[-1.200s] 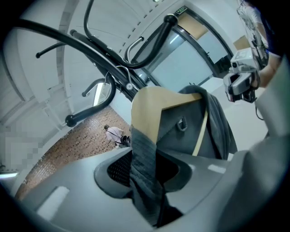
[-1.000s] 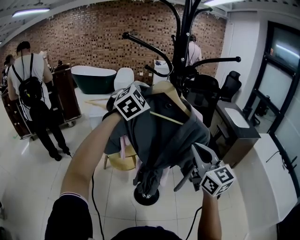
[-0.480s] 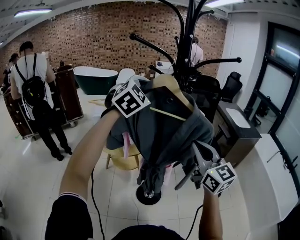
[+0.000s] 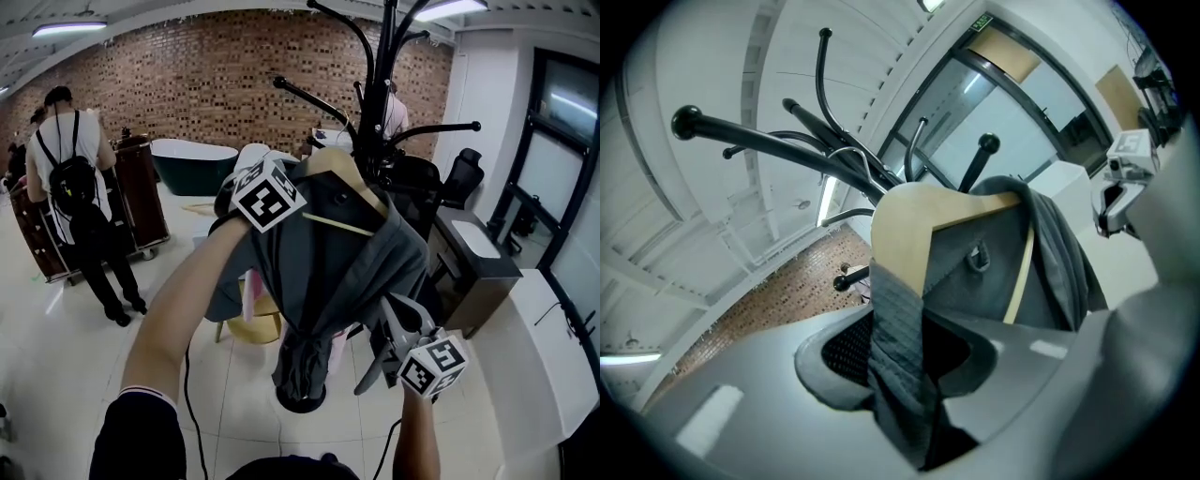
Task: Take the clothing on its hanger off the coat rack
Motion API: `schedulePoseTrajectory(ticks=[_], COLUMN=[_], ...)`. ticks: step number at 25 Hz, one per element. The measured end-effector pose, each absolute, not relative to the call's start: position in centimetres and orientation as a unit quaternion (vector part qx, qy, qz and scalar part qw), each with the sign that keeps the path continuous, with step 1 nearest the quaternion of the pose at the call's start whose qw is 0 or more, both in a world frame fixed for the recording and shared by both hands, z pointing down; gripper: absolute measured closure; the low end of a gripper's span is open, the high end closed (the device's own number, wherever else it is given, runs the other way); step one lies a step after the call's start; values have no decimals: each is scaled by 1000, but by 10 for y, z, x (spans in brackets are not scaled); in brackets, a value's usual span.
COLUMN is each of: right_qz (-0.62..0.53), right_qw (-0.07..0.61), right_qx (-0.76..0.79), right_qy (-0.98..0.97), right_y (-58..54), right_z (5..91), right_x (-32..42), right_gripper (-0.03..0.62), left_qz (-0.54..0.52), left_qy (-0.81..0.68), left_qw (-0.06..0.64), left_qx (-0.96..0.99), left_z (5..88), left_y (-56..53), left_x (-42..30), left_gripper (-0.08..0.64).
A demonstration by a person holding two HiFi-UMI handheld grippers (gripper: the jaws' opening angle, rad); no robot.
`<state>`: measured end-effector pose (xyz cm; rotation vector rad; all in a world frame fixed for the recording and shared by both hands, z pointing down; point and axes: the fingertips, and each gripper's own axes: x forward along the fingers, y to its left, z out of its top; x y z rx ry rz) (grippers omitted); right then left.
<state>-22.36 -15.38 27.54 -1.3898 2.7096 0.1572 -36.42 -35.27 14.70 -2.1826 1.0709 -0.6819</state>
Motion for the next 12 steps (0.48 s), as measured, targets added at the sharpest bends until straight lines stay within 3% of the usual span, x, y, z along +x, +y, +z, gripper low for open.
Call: schedulePoseTrajectory(ticks=[12], right_qz=[51], right_qw=[58], right_qx=[-482], right_qy=[873], right_y=[-133], right_z=[273], right_x=[-208], right_gripper=[592], left_qz=[-257], left_qy=[407], left_qw=[324], left_qx=[-815], left_z=[130], left_y=[-338], left_x=[-367], left_gripper=[437])
